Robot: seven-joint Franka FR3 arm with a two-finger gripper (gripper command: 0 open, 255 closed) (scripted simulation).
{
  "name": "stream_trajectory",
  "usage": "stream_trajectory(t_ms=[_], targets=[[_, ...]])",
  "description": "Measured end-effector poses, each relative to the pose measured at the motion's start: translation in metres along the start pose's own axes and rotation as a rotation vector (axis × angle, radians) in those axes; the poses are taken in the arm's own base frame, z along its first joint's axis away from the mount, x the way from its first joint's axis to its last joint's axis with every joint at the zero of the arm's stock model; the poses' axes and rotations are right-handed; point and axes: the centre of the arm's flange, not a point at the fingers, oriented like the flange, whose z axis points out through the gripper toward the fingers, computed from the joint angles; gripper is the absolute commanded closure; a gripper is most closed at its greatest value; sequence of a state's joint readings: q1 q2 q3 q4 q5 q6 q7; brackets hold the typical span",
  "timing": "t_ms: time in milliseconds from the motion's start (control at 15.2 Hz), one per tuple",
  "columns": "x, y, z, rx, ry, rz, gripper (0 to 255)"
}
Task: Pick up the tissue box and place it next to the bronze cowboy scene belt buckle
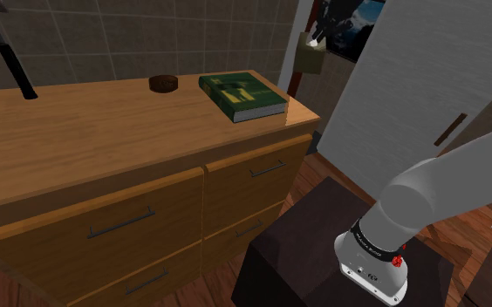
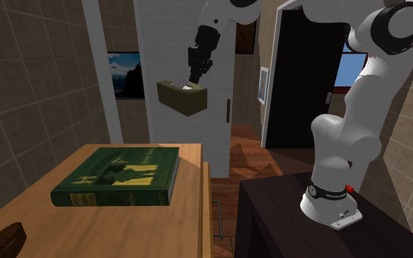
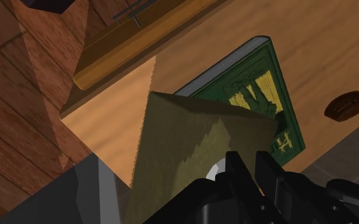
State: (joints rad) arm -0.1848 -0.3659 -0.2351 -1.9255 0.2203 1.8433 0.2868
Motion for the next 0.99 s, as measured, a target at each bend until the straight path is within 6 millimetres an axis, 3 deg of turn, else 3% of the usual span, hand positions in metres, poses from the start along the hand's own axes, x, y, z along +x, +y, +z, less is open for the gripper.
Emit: stream_trajectory(t_ms=[132, 330, 990], targets=[[0.001, -0.002, -0.009, 0.0, 0.0, 0.0, 255], [-0.004, -0.026, -0.001, 0.0, 0.0, -0.001, 255], [-0.035, -0.15, 0.038, -0.001, 0.0, -0.001, 255]])
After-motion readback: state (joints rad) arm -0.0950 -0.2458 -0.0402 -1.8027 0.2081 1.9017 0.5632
